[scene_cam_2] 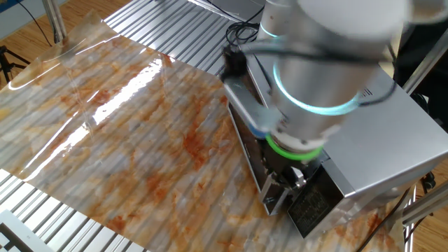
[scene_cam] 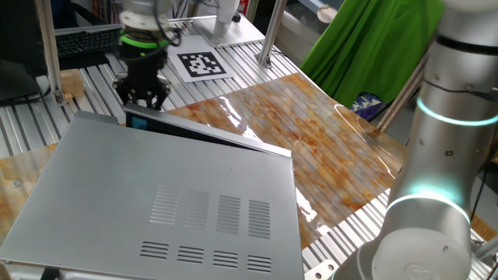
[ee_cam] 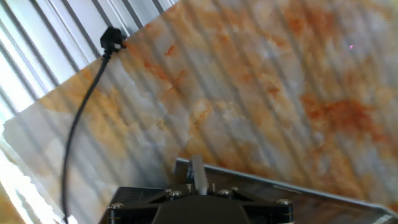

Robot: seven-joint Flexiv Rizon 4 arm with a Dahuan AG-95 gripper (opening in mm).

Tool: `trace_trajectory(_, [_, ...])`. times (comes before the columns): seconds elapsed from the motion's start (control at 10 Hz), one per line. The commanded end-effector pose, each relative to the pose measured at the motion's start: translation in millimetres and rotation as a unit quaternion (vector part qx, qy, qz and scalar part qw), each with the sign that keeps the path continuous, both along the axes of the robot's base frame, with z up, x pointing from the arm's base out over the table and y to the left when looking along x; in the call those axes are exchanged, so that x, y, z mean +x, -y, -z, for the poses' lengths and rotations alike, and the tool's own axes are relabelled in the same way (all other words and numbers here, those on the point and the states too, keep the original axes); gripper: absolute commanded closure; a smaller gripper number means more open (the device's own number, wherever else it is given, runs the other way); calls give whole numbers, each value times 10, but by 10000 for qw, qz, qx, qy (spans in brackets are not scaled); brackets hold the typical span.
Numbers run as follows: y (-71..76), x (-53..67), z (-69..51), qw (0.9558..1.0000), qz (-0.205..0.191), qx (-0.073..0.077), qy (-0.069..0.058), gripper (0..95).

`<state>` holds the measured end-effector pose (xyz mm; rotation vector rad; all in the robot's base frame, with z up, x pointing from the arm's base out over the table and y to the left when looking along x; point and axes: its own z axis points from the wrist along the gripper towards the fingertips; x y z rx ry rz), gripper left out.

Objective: Open the microwave door

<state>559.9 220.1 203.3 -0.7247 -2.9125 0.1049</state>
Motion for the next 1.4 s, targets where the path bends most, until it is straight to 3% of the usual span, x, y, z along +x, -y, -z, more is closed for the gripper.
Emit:
trace_trajectory(0.1, [44, 35, 23, 9987, -145, -473, 155, 570])
trace_trajectory(0.2, [77, 45, 35, 9989, -111, -430, 174, 570])
trace_trajectory(0.3, [95, 73, 0, 9994, -48, -257, 226, 380])
trace_trajectory(0.4, [106, 96, -20, 9996, 15, -68, 268, 380])
trace_trajectory(1.4, [194, 206, -96, 9996, -82, -27, 266, 380])
